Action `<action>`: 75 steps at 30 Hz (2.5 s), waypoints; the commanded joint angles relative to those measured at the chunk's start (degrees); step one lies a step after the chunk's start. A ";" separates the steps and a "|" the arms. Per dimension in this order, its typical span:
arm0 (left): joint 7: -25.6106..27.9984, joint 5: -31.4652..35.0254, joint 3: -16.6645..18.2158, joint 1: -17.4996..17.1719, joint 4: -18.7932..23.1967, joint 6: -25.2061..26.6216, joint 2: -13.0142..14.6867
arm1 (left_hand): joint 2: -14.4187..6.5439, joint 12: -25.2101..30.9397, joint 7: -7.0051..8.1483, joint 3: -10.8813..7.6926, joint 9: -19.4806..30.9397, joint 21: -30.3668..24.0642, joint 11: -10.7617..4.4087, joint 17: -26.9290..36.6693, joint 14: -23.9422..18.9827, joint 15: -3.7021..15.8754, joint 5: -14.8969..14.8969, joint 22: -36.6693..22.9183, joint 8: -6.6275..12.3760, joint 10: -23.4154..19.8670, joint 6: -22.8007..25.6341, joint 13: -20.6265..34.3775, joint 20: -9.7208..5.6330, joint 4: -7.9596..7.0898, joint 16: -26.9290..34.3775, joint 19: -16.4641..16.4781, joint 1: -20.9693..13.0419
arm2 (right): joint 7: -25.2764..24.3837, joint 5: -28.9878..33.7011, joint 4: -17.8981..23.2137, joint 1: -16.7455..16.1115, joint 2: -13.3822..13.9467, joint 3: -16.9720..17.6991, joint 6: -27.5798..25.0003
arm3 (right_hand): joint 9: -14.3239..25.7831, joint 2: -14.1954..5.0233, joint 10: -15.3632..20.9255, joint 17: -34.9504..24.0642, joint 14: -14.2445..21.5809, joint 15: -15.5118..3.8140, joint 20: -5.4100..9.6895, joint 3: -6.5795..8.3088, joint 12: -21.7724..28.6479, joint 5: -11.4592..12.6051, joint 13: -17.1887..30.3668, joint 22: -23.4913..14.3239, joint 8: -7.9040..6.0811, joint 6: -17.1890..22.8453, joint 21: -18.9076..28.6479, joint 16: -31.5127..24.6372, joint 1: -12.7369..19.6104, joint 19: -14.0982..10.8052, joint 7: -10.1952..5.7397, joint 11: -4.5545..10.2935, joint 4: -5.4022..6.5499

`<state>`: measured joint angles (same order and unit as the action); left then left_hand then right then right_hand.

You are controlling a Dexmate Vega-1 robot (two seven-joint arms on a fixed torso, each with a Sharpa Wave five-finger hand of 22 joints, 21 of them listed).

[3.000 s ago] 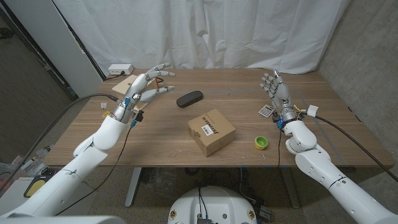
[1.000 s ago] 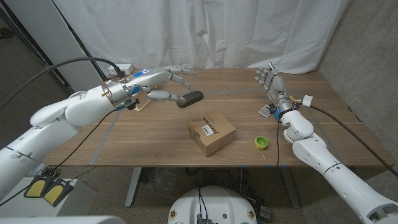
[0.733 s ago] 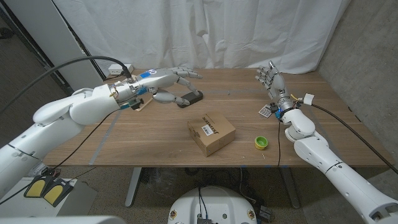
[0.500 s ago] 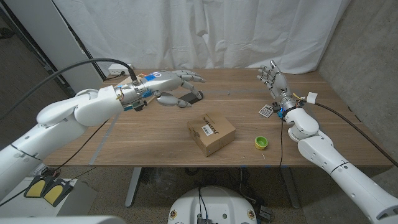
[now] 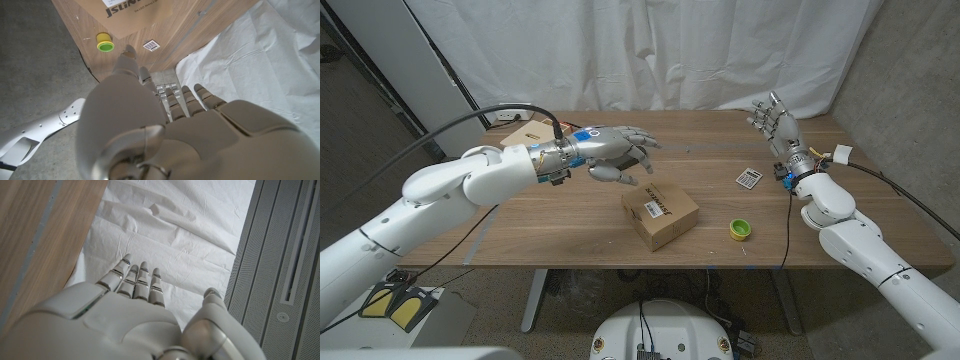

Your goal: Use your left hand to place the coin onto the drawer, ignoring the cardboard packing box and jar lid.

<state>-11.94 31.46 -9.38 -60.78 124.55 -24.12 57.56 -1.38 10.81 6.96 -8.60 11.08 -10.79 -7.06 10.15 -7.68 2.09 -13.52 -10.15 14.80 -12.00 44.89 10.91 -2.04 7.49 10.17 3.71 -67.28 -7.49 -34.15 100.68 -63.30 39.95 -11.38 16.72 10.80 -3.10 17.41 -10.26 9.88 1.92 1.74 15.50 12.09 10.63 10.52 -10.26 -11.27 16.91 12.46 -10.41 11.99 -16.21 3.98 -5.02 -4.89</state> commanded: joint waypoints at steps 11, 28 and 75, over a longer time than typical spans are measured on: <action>-9.98 9.66 -14.25 14.42 0.99 4.48 -2.34 | -0.67 0.12 -0.66 0.04 0.23 -0.09 0.36 0.13 0.85 3.17 0.51 -0.07 -0.60 0.95 -0.19 0.13 -0.77 -0.72 0.10 -0.73 -0.10 | 3.80 -1.41 4.93 -11.52 3.38 7.65 3.94 | 0.16 -0.04 0.21 -0.35 0.19 0.39 -0.21 -0.28 0.30 0.35 0.31 -0.35 -0.04 0.22 -0.46 -0.22 -0.79 -0.20 0.25 -0.14 0.02; -14.31 5.60 -16.67 20.23 -0.98 7.75 -4.11 | -1.02 0.30 -1.15 0.04 0.27 -0.20 0.69 0.09 1.35 2.33 0.69 -0.07 -0.88 1.28 0.37 0.10 -0.52 -0.73 0.16 -1.21 -0.38 | 3.02 -1.01 4.95 -10.49 1.79 7.94 3.51 | 0.16 0.04 -0.18 -0.38 -0.15 0.75 -0.29 -0.53 0.16 0.32 0.31 -0.36 0.07 -0.03 -0.62 -0.14 -1.22 0.10 0.52 -0.61 0.19; -14.00 -6.81 -10.50 11.72 5.91 15.85 6.79 | -1.82 0.52 -2.66 -0.25 0.49 -0.37 1.88 -0.05 1.40 1.48 1.39 -0.15 -1.63 1.77 1.16 0.00 2.07 -0.32 0.27 -2.56 -1.87 | -4.48 -0.88 8.48 -4.29 1.72 8.64 -7.29 | 0.17 0.08 -0.17 -0.34 -0.26 0.75 -0.25 -0.86 0.22 0.38 0.32 -0.37 -0.04 0.29 -0.81 -0.19 -1.70 0.49 0.40 -0.67 0.32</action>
<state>-28.73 25.00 -22.76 -44.97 127.50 -9.35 61.04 -2.96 11.04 4.50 -8.50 11.34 -10.79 -5.39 10.15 -6.55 1.97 -12.19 -10.15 13.25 -10.15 45.51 10.93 -0.50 6.90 10.39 1.16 -68.25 -10.85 -35.61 108.70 -68.43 41.99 -2.17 9.83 10.80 -2.94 17.21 -10.46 9.37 2.42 1.53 14.79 12.09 10.63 10.52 -10.52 -11.27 16.72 11.84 -10.41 10.77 -16.00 4.17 -5.22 -4.66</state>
